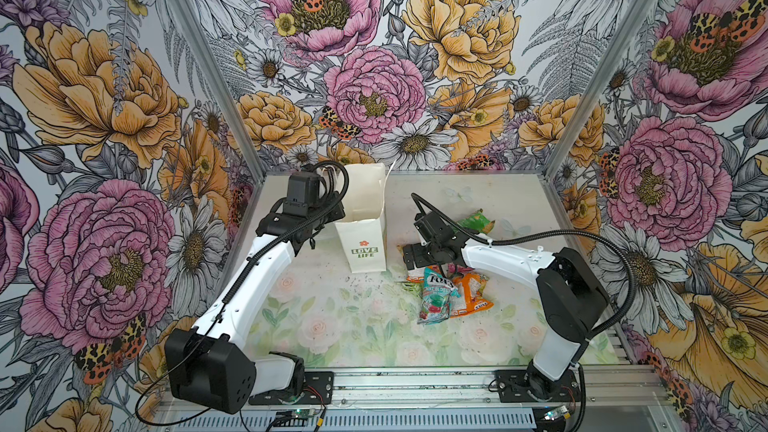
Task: Place the snacks into the paper bag
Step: 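Close the right gripper on the orange snack packet, then lift the orange snack packet and carry it toward the paper bag opening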
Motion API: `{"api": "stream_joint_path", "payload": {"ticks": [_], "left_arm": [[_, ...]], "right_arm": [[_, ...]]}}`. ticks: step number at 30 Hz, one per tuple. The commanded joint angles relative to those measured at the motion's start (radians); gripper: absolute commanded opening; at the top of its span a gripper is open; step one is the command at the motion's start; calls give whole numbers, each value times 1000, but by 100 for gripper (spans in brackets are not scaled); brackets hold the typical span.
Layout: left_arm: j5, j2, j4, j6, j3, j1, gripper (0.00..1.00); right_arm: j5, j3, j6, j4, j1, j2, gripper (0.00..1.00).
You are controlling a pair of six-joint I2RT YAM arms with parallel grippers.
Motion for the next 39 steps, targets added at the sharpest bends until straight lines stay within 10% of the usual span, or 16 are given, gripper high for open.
{"api": "stream_joint_path", "payload": {"ticks": [1,21,39], "left_arm": [[25,-9,34,-13,0,-16,0],[2,26,12,-16,30,-50,0],[-29,17,7,-31,25,-58,0]], "right_arm": [[-27,49,11,-18,0,36,100],[83,130,-38,-40,-32,197,97],[26,171,-114,-38,-85,162,50]]}}
